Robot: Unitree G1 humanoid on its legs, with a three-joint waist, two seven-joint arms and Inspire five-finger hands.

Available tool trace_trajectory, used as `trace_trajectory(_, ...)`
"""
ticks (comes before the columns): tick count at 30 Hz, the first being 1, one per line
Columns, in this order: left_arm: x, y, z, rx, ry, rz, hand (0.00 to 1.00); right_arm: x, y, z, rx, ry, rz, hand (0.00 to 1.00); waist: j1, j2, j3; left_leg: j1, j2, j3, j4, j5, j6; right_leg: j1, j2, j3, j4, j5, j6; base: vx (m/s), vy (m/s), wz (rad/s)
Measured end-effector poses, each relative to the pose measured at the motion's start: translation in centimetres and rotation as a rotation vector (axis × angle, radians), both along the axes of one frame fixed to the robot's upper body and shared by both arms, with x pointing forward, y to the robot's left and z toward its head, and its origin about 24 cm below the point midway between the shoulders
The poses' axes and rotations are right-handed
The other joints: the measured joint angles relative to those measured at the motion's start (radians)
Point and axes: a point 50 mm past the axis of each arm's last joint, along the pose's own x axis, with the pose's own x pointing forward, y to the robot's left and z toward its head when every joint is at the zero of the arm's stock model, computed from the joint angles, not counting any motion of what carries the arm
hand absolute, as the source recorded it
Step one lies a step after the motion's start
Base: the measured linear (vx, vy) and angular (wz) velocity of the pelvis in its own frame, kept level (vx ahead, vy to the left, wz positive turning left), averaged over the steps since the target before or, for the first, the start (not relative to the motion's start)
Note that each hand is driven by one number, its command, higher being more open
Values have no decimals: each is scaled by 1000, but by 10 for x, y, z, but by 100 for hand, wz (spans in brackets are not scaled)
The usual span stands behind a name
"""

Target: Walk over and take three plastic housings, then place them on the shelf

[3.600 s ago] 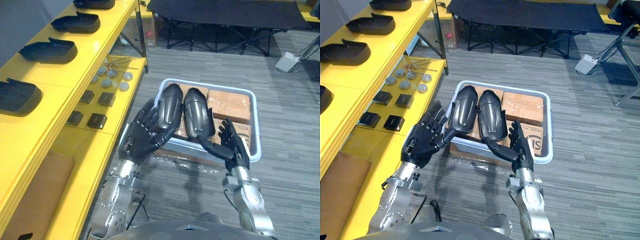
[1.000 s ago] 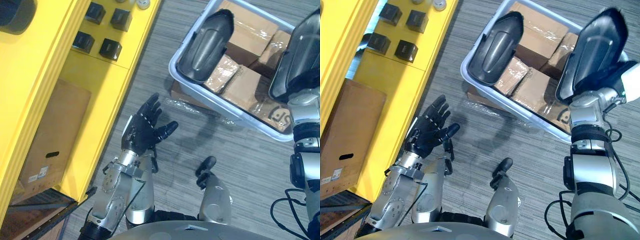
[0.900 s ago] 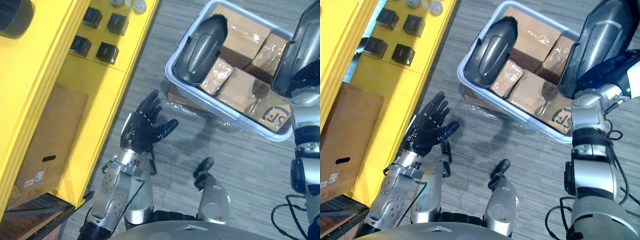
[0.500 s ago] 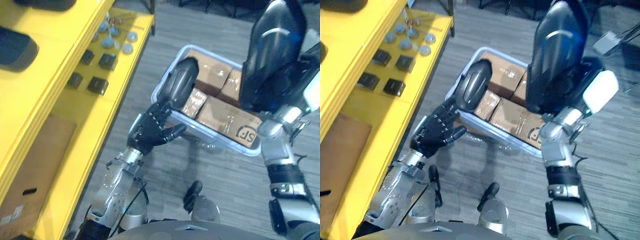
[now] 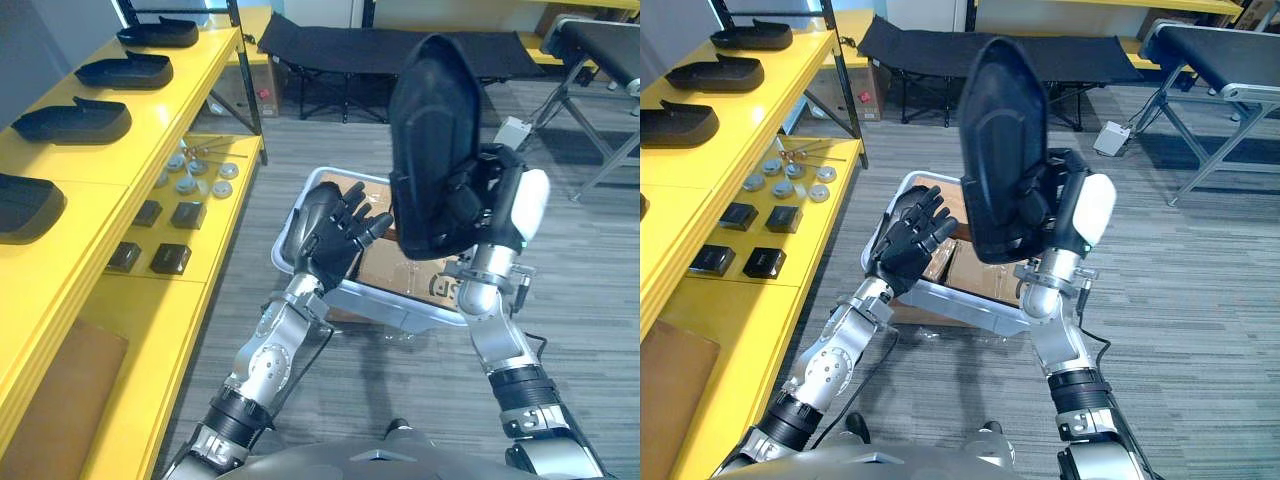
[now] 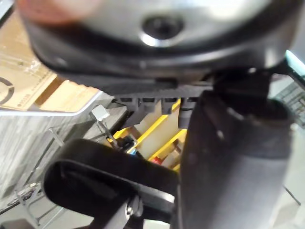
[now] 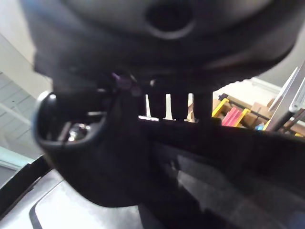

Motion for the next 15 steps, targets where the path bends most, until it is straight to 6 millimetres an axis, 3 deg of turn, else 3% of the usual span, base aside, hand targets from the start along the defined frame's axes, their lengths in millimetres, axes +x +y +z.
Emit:
trace_trajectory(9, 2, 4, 3, -2, -24, 54, 100, 0, 39, -14, 41, 62, 176, 0, 3, 0, -45, 0, -7, 3, 0, 9, 10, 12, 1, 0, -35, 30, -6, -8, 2, 0)
trace_trajectory(15, 2, 4, 2, 116, -50, 83, 100, -1, 55, -30, 109, 127, 220, 0, 2, 1, -65, -1, -10, 2, 0, 10, 11, 13, 1, -2, -52, 38, -7, 0, 0, 0)
